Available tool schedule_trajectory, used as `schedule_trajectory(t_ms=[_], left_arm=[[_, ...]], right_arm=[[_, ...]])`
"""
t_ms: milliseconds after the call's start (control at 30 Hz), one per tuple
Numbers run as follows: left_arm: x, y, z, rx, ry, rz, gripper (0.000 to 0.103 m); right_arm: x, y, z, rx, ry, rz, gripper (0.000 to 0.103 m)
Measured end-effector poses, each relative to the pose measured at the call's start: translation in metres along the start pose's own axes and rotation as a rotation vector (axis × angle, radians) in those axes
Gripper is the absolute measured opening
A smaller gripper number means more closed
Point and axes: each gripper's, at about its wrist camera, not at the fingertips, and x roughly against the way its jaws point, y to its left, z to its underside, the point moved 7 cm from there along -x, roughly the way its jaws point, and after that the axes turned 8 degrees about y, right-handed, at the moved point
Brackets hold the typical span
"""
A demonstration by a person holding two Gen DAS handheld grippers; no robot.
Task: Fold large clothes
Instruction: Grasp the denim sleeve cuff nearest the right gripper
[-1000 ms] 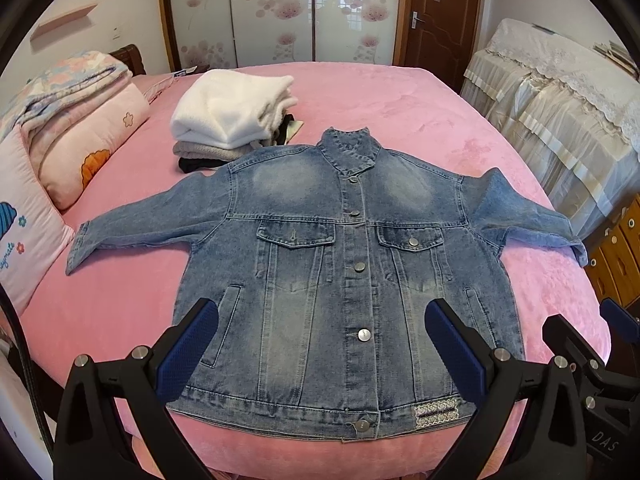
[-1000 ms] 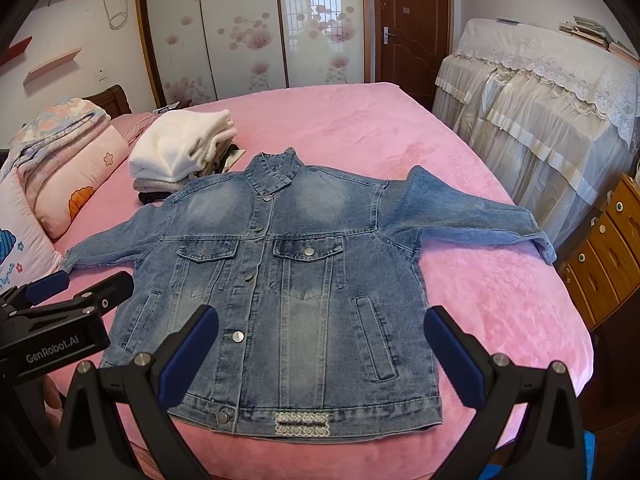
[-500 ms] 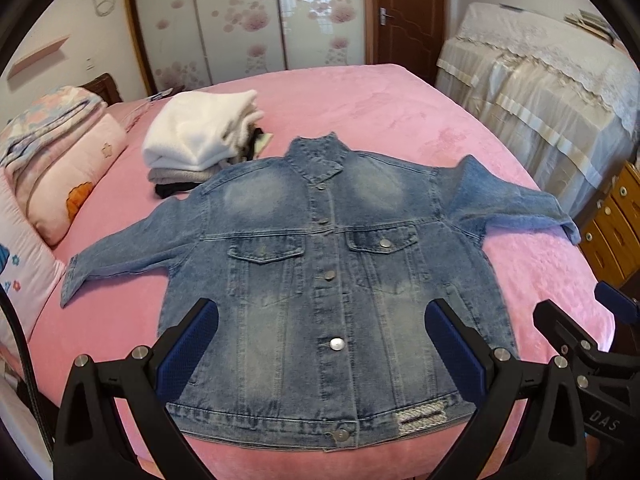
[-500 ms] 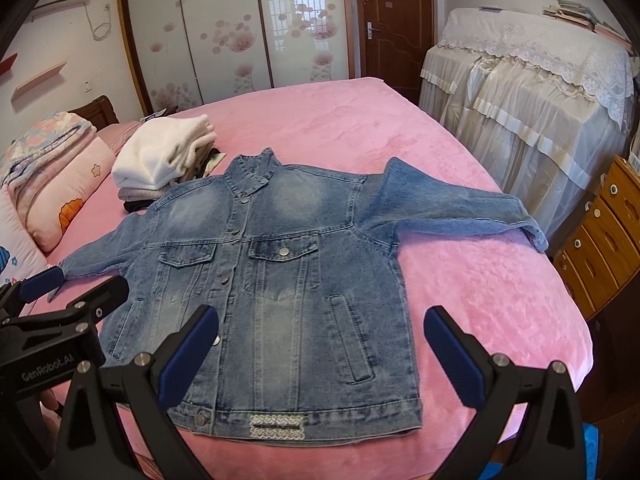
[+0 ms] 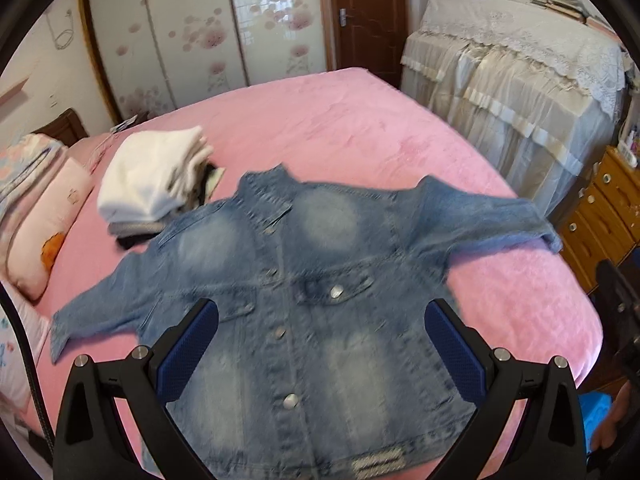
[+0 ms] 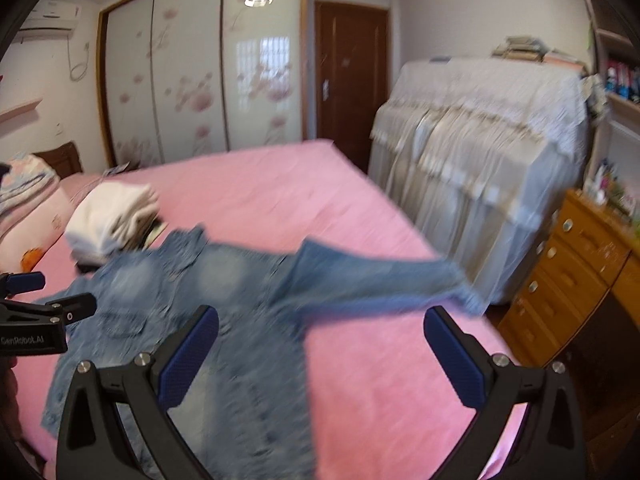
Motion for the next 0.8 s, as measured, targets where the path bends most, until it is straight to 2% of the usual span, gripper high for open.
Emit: schedule_trajectory(t_ms=[200, 367, 500, 700, 800], left_arm=[[-0.016, -0.031, -0.055, -0.016, -0.047, -0.026, 0.102], [-0.051, -0.065, -0.095, -0.035, -0.073, -0.028, 0.102], [-0.095, -0.091, -0.116, -0.041, -0.083, -0.048, 0.102], [-0.152, -0.132, -0.127, -0.04, -0.131, 0.087, 0.102], [-0.175, -0.152, -0.123, -0.09, -0.118, 0.069, 0.102]], right_arm=[[-0.013, -0.058, -0.038, -0.031, -0.058, 0.053, 0.103], [-0.05, -0.095, -0.052, -0.077, -0.015, 0.07, 0.103], [-0.105, -0.127, -0.049, -0.163, 0.096, 0.047, 0.103], [-0.191, -0.174, -0.026, -0.35, 0.272, -0.007, 0.103], [-0.22, -0.188, -0.009, -0.433, 0.338, -0.027, 0.103]])
